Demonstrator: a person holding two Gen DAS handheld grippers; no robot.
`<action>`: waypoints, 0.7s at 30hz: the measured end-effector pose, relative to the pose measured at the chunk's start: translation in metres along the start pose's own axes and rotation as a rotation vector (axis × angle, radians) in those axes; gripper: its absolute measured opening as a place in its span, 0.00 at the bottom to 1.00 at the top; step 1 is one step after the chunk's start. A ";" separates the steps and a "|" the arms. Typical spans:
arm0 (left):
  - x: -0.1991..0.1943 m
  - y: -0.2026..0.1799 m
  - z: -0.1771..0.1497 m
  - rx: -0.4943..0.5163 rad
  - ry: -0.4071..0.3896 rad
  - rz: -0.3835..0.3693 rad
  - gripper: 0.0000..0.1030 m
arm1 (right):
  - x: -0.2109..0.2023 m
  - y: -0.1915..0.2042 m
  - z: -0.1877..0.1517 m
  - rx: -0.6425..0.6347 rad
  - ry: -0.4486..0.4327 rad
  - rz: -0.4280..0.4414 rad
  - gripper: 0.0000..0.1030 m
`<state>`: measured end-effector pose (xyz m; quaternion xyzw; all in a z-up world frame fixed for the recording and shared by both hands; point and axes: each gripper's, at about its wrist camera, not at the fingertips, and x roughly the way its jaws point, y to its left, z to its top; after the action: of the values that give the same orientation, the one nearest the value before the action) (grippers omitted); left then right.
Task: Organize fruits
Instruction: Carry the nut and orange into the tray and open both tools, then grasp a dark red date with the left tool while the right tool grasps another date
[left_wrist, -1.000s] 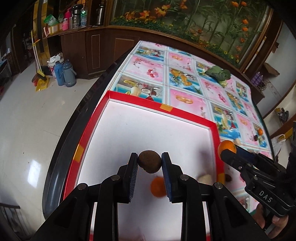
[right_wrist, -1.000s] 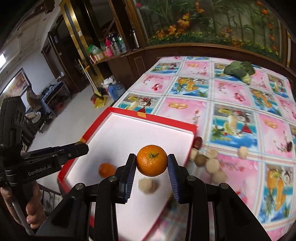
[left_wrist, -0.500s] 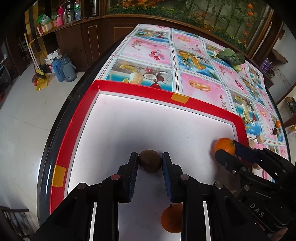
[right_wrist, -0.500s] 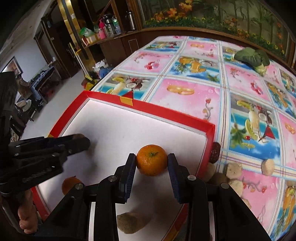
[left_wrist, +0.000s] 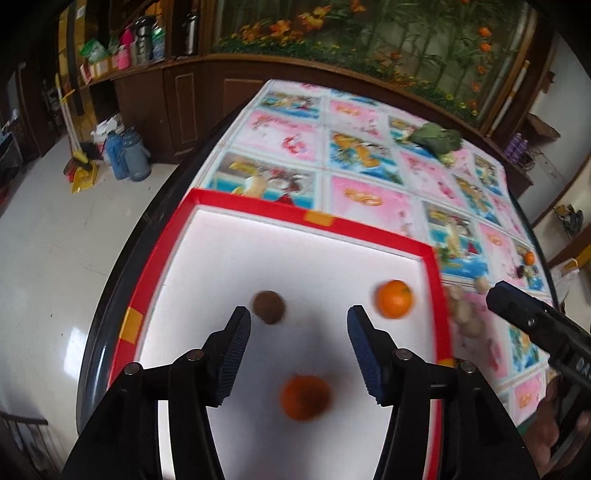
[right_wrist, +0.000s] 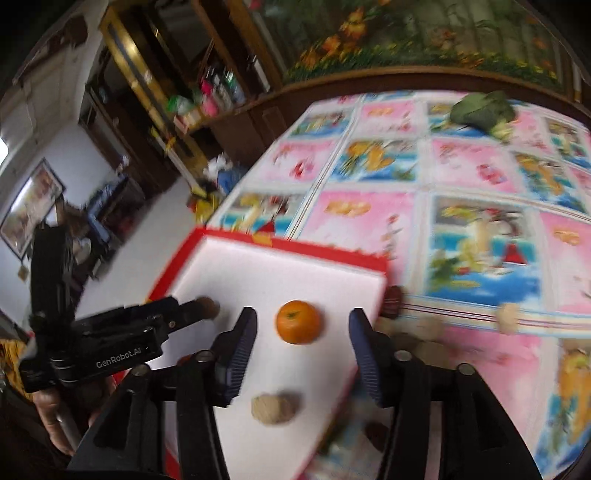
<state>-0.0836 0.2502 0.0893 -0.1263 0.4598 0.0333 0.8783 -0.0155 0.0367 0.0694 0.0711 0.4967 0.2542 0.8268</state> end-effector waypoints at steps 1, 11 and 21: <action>-0.007 -0.010 -0.004 0.018 -0.007 -0.015 0.57 | -0.011 -0.007 -0.002 0.014 -0.014 -0.010 0.55; -0.030 -0.114 -0.053 0.229 0.055 -0.160 0.58 | -0.092 -0.084 -0.056 0.163 -0.068 -0.151 0.56; 0.005 -0.162 -0.055 0.282 0.179 -0.071 0.42 | -0.121 -0.120 -0.093 0.213 -0.094 -0.161 0.56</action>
<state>-0.0959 0.0793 0.0864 -0.0202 0.5315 -0.0739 0.8436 -0.0990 -0.1380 0.0739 0.1301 0.4858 0.1293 0.8546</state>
